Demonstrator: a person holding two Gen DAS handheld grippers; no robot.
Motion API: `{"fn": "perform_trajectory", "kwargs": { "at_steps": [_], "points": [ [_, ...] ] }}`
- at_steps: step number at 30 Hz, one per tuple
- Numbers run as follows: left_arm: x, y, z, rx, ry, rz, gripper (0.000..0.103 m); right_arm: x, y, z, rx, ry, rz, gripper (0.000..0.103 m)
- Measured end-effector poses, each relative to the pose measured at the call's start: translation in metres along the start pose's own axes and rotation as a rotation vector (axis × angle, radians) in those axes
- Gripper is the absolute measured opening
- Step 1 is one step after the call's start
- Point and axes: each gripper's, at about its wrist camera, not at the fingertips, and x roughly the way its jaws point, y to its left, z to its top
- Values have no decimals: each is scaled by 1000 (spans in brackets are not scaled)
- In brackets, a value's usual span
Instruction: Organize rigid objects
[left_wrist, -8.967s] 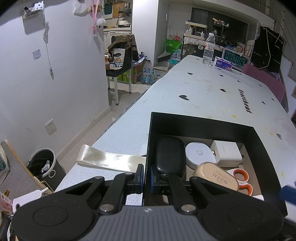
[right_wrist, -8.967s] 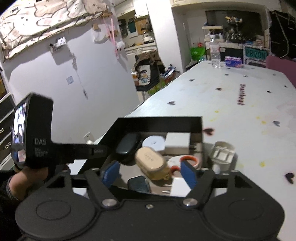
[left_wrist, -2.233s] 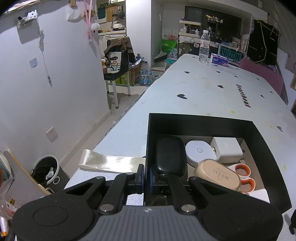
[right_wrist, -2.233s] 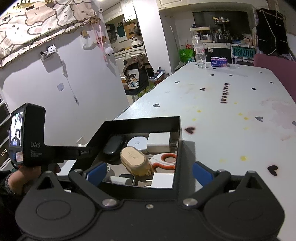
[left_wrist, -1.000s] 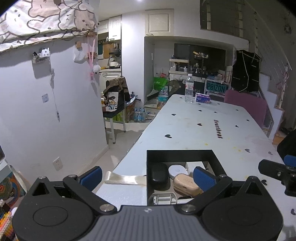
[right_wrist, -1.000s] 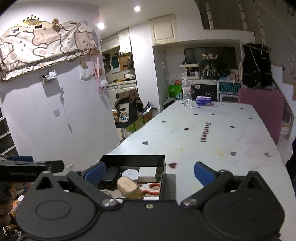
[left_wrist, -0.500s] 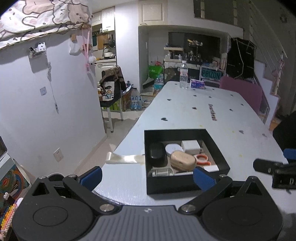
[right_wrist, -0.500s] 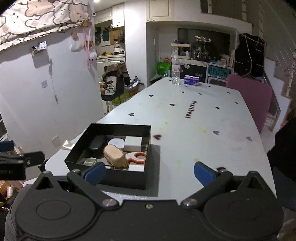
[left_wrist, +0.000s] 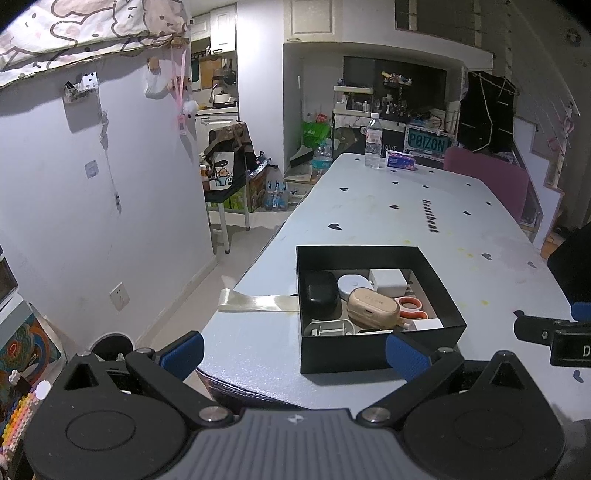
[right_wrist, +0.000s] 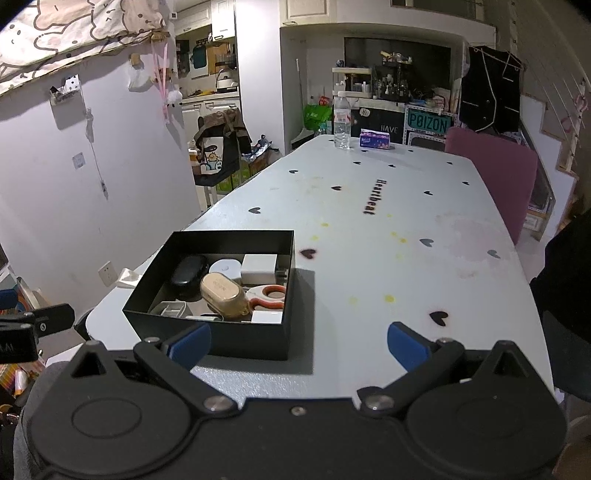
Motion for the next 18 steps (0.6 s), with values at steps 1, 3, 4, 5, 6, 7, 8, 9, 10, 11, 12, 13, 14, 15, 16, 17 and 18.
{"fn": "perform_trajectory", "kwargs": {
  "at_steps": [1, 3, 4, 5, 6, 7, 8, 9, 10, 11, 12, 13, 14, 15, 16, 17, 18],
  "points": [
    [0, 0, 0, 0, 1, 0, 103, 0, 0, 0, 0, 1, -1, 103],
    [0, 0, 0, 1, -1, -1, 103, 1, -1, -1, 3, 2, -2, 103],
    [0, 0, 0, 2, -2, -2, 103, 1, -1, -1, 5, 3, -3, 103],
    [0, 0, 0, 3, -2, -2, 103, 1, -2, -1, 7, 3, -5, 103],
    [0, 0, 0, 3, -3, -2, 103, 1, -2, -1, 8, 3, -6, 103],
    [0, 0, 0, 3, -3, -3, 103, 1, -3, -1, 10, 3, -6, 103],
    [0, 0, 0, 4, -3, -3, 103, 1, -3, -1, 10, 3, -6, 103],
    [0, 0, 0, 4, -2, -2, 103, 1, -3, -1, 10, 3, -6, 103],
    [0, 0, 0, 4, -1, -2, 103, 1, -3, -1, 10, 3, -6, 103],
    [0, -1, 0, 3, -1, -2, 103, 1, -3, -1, 9, 4, -5, 103],
    [0, -1, 0, 3, 0, -2, 103, 1, -3, -2, 9, 4, -5, 103],
    [0, -2, -1, 3, 1, -2, 103, 1, -4, -2, 9, 4, -5, 103],
    [0, -2, -1, 4, 0, -3, 103, 1, -4, -2, 9, 4, -6, 103],
    [0, -3, -1, 5, -1, -5, 103, 1, -4, -2, 9, 5, -6, 103],
    [-1, -4, -1, 6, -1, -6, 103, 1, -4, -2, 9, 6, -6, 103],
    [0, -4, -1, 7, -2, -7, 103, 1, -5, -2, 8, 6, -6, 103],
    [0, -4, -1, 7, -2, -7, 103, 1, -5, -3, 8, 7, -5, 103]
  ]
}}
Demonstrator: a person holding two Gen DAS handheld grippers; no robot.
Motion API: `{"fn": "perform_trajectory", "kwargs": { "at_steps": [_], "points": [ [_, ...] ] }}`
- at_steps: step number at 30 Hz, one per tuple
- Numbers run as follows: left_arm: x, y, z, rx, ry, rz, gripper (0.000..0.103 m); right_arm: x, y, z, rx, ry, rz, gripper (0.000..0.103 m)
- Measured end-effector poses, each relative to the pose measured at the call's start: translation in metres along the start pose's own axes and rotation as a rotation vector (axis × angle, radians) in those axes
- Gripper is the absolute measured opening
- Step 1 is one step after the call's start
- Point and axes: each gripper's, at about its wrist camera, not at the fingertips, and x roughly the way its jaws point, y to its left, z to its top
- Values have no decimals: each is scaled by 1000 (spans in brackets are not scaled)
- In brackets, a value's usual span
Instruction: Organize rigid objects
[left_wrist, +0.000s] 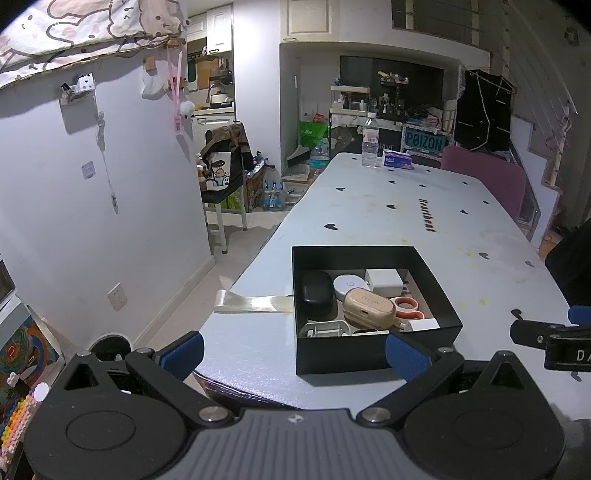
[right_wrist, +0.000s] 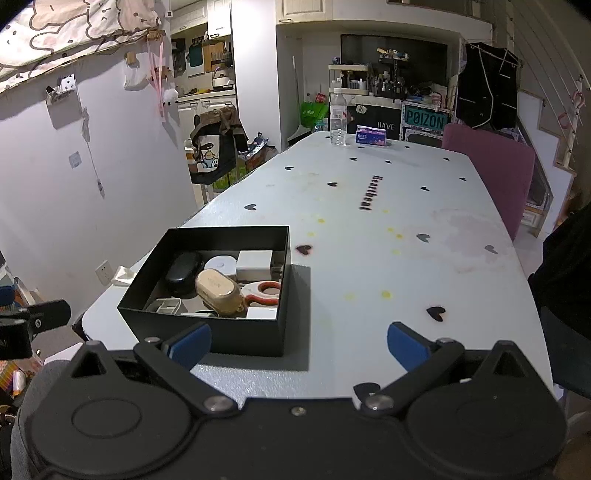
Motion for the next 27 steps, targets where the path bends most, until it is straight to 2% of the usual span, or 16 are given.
{"fn": "perform_trajectory", "kwargs": {
  "at_steps": [27],
  "points": [
    [2, -2, -1, 1, 6, -2, 103, 0, 2, 0, -2, -2, 1, 103]
  ]
}}
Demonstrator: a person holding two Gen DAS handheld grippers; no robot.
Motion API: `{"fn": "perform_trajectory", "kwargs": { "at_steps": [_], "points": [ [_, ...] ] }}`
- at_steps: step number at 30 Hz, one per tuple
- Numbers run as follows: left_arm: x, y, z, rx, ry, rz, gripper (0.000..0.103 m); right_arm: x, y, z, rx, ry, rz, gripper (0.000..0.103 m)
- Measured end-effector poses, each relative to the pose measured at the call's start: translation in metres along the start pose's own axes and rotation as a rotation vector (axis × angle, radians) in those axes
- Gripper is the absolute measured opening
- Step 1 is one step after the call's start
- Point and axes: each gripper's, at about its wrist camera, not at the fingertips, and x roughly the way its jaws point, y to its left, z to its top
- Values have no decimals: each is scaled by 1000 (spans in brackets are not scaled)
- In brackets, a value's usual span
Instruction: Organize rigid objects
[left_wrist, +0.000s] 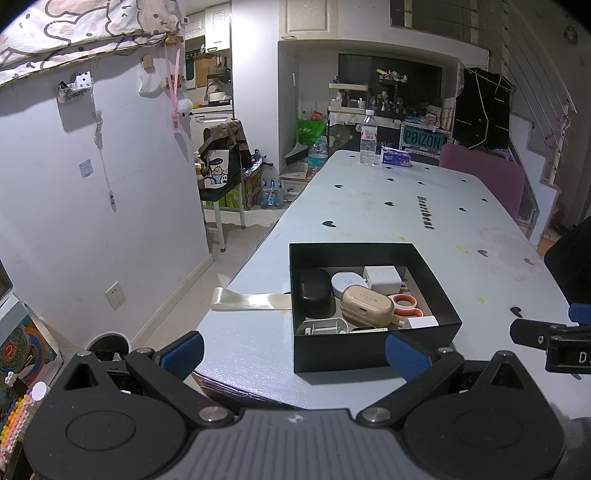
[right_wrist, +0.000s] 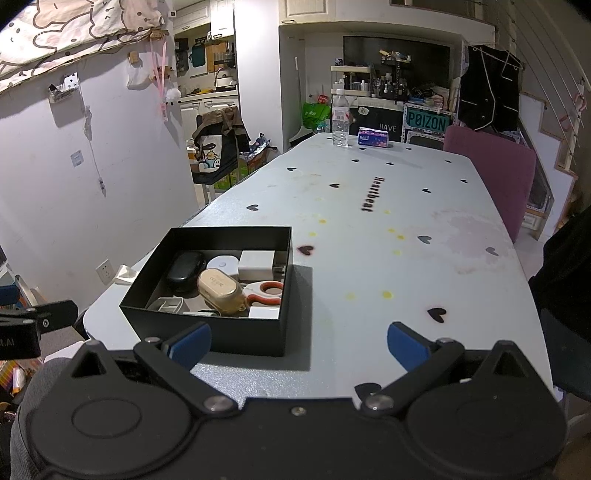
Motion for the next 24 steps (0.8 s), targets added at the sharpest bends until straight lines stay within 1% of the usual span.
{"fn": "perform_trajectory", "kwargs": {
  "at_steps": [24],
  "points": [
    [2, -1, -2, -1, 4, 1, 103, 0, 1, 0, -2, 0, -2, 103]
  ]
}}
